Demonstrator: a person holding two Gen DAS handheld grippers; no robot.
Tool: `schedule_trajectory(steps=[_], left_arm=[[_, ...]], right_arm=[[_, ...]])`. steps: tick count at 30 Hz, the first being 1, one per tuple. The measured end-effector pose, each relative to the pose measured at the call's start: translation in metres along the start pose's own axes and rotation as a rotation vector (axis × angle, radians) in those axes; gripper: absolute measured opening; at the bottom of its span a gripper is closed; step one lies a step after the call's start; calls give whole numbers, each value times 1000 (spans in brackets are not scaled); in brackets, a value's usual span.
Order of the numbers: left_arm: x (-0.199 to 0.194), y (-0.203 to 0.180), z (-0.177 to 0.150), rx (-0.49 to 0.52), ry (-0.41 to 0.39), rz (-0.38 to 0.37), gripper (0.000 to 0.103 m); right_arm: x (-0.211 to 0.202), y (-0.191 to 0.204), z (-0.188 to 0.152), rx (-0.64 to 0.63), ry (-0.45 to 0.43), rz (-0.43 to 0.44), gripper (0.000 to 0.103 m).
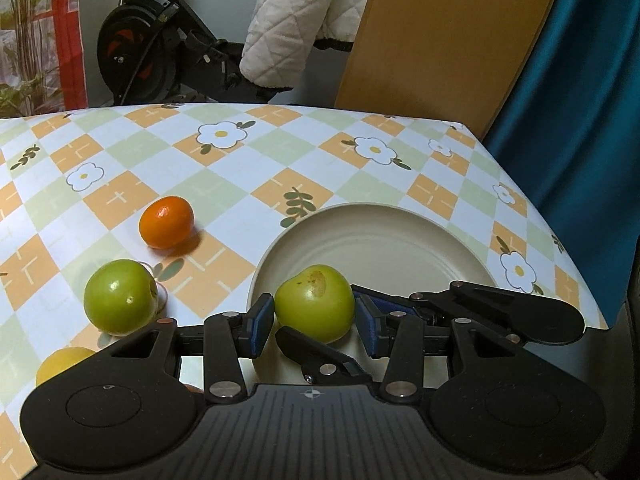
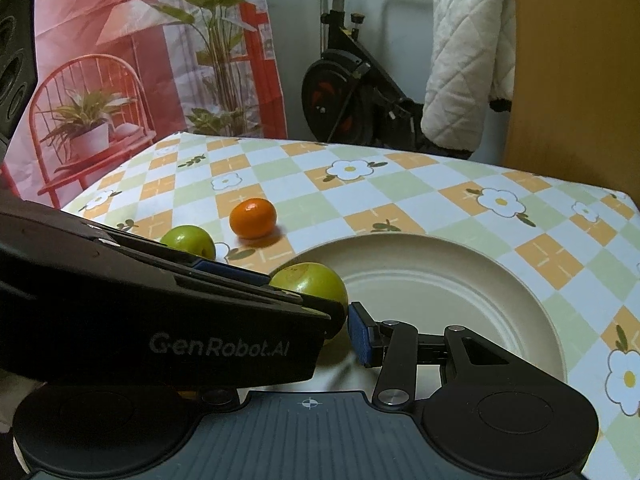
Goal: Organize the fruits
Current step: 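Lower the green fruit onto the plate and open the left gripper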
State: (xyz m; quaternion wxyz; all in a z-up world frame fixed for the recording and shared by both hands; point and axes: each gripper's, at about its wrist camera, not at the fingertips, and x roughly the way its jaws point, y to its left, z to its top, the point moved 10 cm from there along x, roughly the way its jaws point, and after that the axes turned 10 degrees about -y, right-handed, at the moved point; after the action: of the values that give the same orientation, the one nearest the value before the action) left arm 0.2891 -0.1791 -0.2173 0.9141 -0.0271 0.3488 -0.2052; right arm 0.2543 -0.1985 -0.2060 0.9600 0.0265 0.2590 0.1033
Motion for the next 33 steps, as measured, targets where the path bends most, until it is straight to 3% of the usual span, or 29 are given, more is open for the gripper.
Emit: schedule_trajectory(steps=[6, 12, 17, 19, 33], left_arm=[[-1, 1, 0, -2, -4, 4, 47], [-15, 3, 4, -5, -33, 35, 47], [-34, 4, 5, 3, -66, 63, 50], [-42, 2, 4, 30, -83, 82, 62], [-107, 3, -18, 73, -159, 118, 62]], right_arm=[[0, 0, 1, 8, 3, -10, 42], [-10, -4, -1, 33, 12, -24, 51], [-27, -3, -6, 50, 1, -33, 51], [-36, -2, -7, 50, -12, -42, 51], [-94, 21, -25, -7, -85, -88, 51]])
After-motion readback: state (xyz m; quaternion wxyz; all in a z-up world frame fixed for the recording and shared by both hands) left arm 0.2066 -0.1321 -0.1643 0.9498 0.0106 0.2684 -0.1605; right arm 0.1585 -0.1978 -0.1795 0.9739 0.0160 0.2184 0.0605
